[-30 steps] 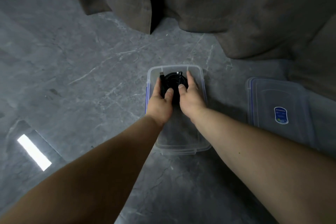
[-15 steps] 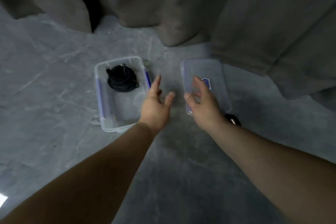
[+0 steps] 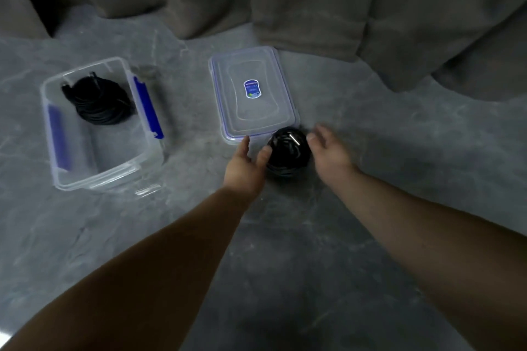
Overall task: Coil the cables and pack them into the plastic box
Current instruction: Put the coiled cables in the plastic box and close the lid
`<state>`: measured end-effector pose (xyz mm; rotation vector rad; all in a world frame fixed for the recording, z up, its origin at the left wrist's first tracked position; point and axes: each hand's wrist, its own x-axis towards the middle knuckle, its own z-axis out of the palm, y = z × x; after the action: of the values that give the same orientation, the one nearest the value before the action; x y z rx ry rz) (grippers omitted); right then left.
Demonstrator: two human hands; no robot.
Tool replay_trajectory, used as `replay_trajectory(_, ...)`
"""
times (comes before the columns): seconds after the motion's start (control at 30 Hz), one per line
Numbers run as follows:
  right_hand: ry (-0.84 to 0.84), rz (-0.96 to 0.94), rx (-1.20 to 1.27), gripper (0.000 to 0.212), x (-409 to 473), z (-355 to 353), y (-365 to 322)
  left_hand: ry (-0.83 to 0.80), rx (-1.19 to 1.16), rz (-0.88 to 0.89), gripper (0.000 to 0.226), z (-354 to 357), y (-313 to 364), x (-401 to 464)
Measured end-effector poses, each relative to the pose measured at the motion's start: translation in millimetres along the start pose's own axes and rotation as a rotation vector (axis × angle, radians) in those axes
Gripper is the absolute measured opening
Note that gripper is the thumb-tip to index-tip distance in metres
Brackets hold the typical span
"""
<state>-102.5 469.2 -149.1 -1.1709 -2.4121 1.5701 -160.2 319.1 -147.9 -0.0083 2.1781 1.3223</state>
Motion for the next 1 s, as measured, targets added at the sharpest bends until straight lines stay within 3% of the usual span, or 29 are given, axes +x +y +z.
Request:
replay_trajectory(0.13, -0.109, 0.085, 0.015, 0.048, 7, 12, 12, -0.015, -0.040, -0.029, 0.064, 13, -1, 3)
replay_trajectory(0.33, -0.090, 0.082, 0.083, 0.046, 10, 20, 12, -0.001, -0.068, -0.002, 0.031, 23, -1, 8)
replay_trajectory(0.57, -0.103, 0.050, 0.187, 0.044, -3, 28, -8, 0.039, -0.254, 0.001, 0.015, 2, 5, -1)
replay_trajectory(0.73, -0.147, -0.094, 0.204, 0.045, -13, 50, -74, 0.122, -0.232, 0.086, 0.022, -64, 37, -14)
replay_trajectory(0.9, -0.228, -0.153, 0.305, 0.087, -17, 117, -148, 0.210, -0.129, 0.143, 0.024, -166, 55, -14)
replay_trajectory(1.0, -0.273, -0.143, 0.292, 0.077, -38, 156, -199, 0.253, -0.119, 0.130, 0.028, -229, 57, -18)
